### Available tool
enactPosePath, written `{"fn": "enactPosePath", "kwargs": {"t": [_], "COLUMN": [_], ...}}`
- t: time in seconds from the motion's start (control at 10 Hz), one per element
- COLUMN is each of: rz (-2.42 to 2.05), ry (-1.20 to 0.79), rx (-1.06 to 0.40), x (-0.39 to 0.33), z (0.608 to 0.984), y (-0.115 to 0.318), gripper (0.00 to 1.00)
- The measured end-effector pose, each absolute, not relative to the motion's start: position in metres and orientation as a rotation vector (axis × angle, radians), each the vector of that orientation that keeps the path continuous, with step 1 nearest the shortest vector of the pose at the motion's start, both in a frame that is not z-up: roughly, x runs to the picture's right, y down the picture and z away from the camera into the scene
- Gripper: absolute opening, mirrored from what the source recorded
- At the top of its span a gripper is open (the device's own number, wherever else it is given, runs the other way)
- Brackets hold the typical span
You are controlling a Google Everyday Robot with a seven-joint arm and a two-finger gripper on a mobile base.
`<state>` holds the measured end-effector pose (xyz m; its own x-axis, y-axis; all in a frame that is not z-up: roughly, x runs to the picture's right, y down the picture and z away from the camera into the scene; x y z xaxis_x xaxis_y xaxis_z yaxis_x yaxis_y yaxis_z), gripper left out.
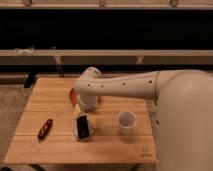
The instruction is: Push the ceramic bowl across the table
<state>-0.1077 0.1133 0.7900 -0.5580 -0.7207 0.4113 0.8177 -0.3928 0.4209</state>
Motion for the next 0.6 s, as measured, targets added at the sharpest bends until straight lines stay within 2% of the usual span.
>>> {"fn": "enactPosePath", "kwargs": {"t": [0.6], "rz": [-2.178], "ry": [-0.758], "rx": [-0.13], "x": [-0.182], "z": [0.819], "y": [0.068], "gripper": [0.8]}}
